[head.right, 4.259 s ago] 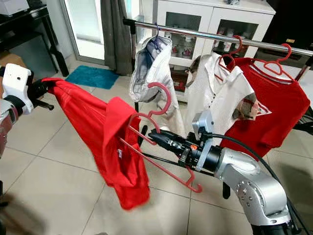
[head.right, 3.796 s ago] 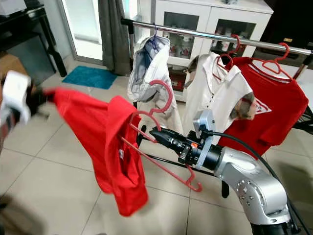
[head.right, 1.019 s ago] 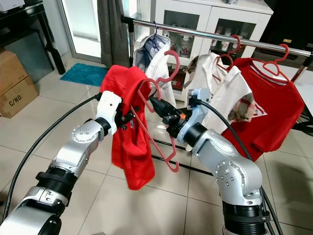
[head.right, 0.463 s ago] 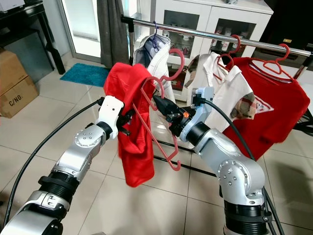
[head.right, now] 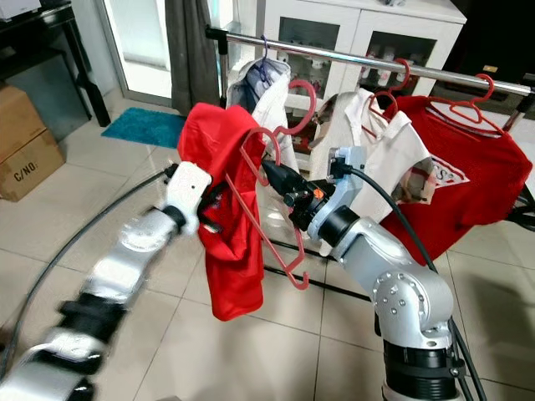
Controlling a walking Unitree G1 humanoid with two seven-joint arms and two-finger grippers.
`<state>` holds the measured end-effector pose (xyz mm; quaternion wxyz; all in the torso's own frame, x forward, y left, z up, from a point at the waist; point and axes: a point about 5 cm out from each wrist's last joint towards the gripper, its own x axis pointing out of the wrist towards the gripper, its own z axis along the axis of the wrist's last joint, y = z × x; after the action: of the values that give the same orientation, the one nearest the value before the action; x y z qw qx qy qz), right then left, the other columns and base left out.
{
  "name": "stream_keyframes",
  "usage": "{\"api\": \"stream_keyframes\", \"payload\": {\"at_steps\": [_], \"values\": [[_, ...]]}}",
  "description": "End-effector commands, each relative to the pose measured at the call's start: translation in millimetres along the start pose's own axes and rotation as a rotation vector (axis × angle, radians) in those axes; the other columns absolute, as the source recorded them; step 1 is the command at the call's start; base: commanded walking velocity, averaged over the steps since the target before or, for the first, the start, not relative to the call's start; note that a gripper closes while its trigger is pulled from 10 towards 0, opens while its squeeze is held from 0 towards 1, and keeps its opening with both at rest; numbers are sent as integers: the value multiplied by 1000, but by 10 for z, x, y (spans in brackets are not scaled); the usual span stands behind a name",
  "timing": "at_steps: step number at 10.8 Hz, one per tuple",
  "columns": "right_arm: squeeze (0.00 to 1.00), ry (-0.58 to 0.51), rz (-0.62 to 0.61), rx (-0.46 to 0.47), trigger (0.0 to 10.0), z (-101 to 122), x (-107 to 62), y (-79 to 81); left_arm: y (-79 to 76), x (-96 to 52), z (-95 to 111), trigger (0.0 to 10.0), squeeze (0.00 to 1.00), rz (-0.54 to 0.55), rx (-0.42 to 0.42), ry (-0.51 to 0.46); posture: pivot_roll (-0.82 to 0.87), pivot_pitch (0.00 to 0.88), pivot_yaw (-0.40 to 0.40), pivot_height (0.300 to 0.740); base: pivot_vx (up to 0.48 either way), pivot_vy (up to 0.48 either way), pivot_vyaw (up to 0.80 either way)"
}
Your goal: Hang hanger
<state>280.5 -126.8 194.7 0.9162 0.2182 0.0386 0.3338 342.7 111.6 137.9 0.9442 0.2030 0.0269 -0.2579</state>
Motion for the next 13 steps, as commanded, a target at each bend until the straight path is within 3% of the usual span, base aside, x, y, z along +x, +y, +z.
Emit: {"api": "stream_keyframes", "payload": {"at_steps": [1, 4, 7, 8, 9, 11, 13], "values": [[0, -25, -16, -22, 10000, 71, -15, -18, 7, -6, 90, 0, 0, -12, 41, -5, -148, 0, 4, 740, 0, 0, 0], [0, 53, -28, -109, 10000, -42, -65, -30, 448, -110, 416, 0, 0, 77, 204, 24, -145, 0, -1, 740, 0, 0, 0], [0, 244, 57, -261, 10000, -242, -112, 64, 649, -78, 543, 0, 0, 109, 265, 88, -146, 0, -2, 740, 0, 0, 0], [0, 374, 76, -331, 10000, -347, -164, 78, 616, -49, 503, 0, 0, 84, 268, 119, -152, 0, 3, 740, 0, 0, 0], [0, 428, 77, -360, 10000, -379, -192, 79, 571, -38, 478, 0, 0, 65, 263, 132, -156, 0, 4, 740, 0, 0, 0], [0, 407, 109, -329, 10000, -330, -205, 144, 458, -26, 395, 0, 0, 13, 250, 169, -159, 0, 2, 740, 0, 0, 0], [0, 360, 52, -288, 10000, -260, -175, 93, 415, -35, 377, 0, 0, -14, 245, 185, -157, 0, -1, 740, 0, 0, 0]]}}
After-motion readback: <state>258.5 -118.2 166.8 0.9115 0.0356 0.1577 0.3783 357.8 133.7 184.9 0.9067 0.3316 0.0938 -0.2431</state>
